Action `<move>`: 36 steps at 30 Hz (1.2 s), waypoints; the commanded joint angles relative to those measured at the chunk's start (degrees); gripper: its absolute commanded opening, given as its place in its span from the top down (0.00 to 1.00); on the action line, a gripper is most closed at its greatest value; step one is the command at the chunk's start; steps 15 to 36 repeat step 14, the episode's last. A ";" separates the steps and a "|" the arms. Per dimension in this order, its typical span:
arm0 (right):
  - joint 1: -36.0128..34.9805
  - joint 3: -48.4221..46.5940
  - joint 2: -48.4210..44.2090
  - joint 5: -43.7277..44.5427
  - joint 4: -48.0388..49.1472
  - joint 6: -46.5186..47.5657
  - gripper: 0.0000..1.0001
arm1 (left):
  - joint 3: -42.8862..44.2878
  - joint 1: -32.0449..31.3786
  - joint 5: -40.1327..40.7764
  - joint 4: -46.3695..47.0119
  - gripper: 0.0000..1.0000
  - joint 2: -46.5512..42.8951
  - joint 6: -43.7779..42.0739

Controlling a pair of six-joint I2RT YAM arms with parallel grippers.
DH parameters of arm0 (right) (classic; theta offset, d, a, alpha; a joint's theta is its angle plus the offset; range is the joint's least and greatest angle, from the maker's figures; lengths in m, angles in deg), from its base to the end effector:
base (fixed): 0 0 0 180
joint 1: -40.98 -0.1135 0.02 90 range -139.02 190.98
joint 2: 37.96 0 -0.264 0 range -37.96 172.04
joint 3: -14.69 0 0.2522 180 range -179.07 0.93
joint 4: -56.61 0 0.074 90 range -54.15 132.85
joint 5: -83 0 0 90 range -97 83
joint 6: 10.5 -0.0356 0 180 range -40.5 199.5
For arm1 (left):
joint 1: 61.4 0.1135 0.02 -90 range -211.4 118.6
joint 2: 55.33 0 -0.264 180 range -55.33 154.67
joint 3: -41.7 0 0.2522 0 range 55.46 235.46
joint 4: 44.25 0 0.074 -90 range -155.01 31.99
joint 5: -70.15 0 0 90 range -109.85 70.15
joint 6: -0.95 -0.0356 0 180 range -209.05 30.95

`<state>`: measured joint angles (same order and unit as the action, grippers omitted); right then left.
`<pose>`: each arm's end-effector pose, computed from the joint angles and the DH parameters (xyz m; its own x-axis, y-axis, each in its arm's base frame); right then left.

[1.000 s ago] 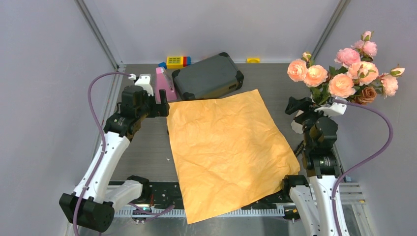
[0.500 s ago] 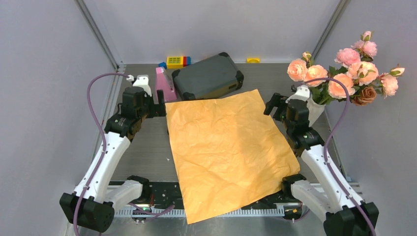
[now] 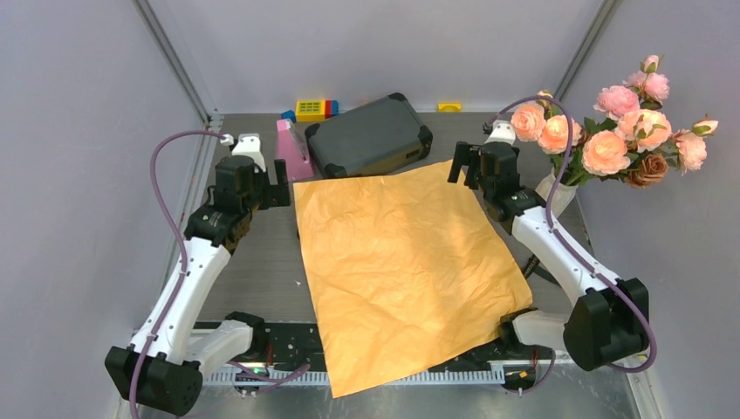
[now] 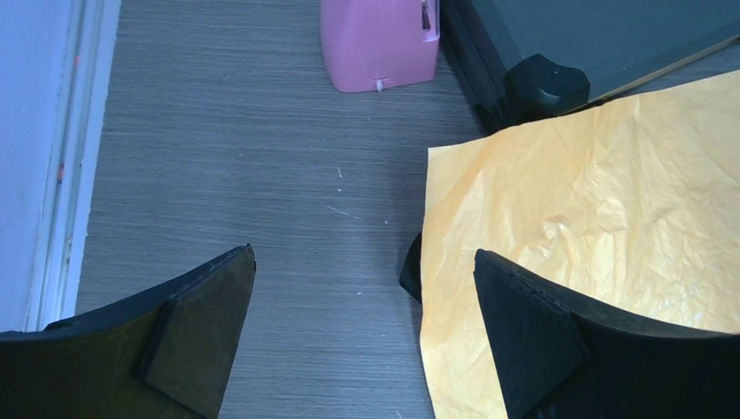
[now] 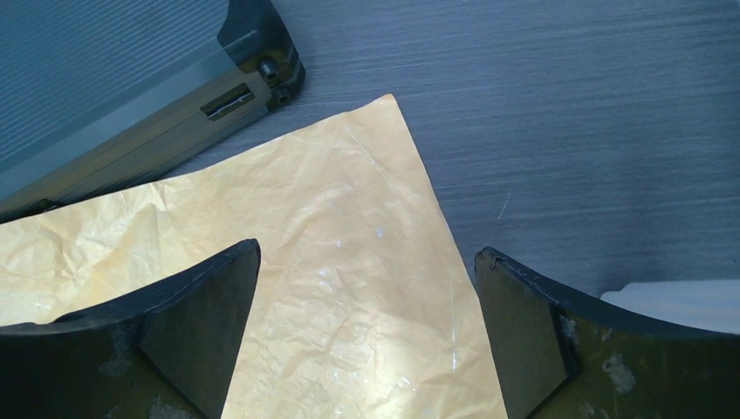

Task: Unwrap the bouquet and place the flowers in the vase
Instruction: Reset both arms

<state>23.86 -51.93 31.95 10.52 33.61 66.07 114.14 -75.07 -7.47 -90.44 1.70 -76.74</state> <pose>0.2687 0.0716 0.2992 -0.4170 0.1033 -0.9030 0.0762 0.9940 0.0785 0.2087 -0.0429 0.3463 -0.4969 -0.0935 -0.8628 -0.0553 0.9956 -0.0760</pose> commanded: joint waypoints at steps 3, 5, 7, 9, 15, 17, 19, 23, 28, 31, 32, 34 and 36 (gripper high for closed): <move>1.21 -4.98 2.09 -4.09 2.88 1.15 0.01 | 2.24 0.40 4.22 1.58 0.00 0.24 -0.01; 1.79 -4.97 2.17 -5.16 3.17 0.65 0.01 | 2.23 0.40 4.14 1.66 0.00 0.28 -0.20; 2.35 -4.78 2.12 -5.97 3.41 0.26 0.01 | 2.00 0.40 3.46 1.73 0.00 0.07 -0.72; 2.70 -4.53 1.89 -6.35 3.63 0.10 0.01 | 1.78 0.40 3.10 1.88 0.00 -0.10 -1.28; 3.33 -4.03 0.56 -6.39 3.44 0.45 0.01 | 1.89 0.40 3.36 1.65 0.00 0.12 -0.74; 3.33 -4.03 0.56 -6.39 3.44 0.45 0.01 | 1.89 0.40 3.36 1.65 0.00 0.12 -0.74; 3.33 -4.03 0.56 -6.39 3.44 0.45 0.01 | 1.89 0.40 3.36 1.65 0.00 0.12 -0.74; 3.33 -4.03 0.56 -6.39 3.44 0.45 0.01 | 1.89 0.40 3.36 1.65 0.00 0.12 -0.74; 3.33 -4.03 0.56 -6.39 3.44 0.45 0.01 | 1.89 0.40 3.36 1.65 0.00 0.12 -0.74; 3.33 -4.03 0.56 -6.39 3.44 0.45 0.01 | 1.89 0.40 3.36 1.65 0.00 0.12 -0.74; 3.33 -4.03 0.56 -6.39 3.44 0.45 0.01 | 1.89 0.40 3.36 1.65 0.00 0.12 -0.74; 3.33 -4.03 0.56 -6.39 3.44 0.45 0.01 | 1.89 0.40 3.36 1.65 0.00 0.12 -0.74; 3.33 -4.03 0.56 -6.39 3.44 0.45 0.01 | 1.89 0.40 3.36 1.65 0.00 0.12 -0.74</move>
